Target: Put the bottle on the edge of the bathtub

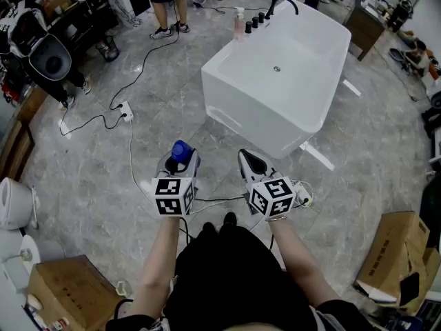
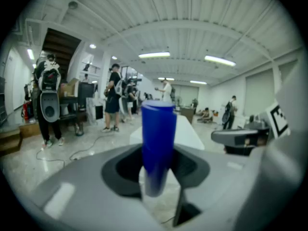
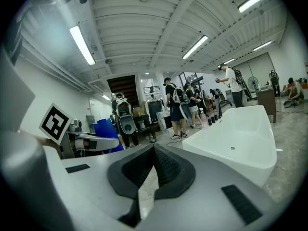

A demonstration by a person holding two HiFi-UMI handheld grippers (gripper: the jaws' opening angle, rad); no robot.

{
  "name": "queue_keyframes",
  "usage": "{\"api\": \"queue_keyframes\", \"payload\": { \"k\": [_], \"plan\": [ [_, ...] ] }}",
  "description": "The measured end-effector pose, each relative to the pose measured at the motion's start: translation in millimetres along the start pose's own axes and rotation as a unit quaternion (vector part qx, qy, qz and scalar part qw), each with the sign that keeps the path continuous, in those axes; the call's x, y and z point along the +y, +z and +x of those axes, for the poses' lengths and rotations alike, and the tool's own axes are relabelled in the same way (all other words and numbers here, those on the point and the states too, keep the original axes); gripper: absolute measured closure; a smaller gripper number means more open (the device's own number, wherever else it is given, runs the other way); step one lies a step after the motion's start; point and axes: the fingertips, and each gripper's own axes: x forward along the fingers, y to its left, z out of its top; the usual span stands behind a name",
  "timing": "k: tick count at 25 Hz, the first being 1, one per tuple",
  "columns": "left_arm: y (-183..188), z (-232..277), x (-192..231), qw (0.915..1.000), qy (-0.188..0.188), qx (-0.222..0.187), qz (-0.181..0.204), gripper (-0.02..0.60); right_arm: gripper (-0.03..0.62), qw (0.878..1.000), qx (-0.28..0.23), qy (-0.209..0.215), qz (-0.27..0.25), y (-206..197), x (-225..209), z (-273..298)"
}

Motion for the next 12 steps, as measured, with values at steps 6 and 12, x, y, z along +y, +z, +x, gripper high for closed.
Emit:
{"api": "queue_keyframes", "payload": {
  "k": [6, 12],
  "plan": [
    [2, 21, -11, 1.0, 0.004, 0.005, 0.001, 0.425, 0.594, 1.0, 0.009, 0.01, 0.003, -4, -17, 6],
    [10, 37, -12, 1.0, 0.005, 0.002, 0.003, 0.425, 0.592, 0.999, -0.009, 0.021, 0.027, -1, -28, 11]
  ]
}}
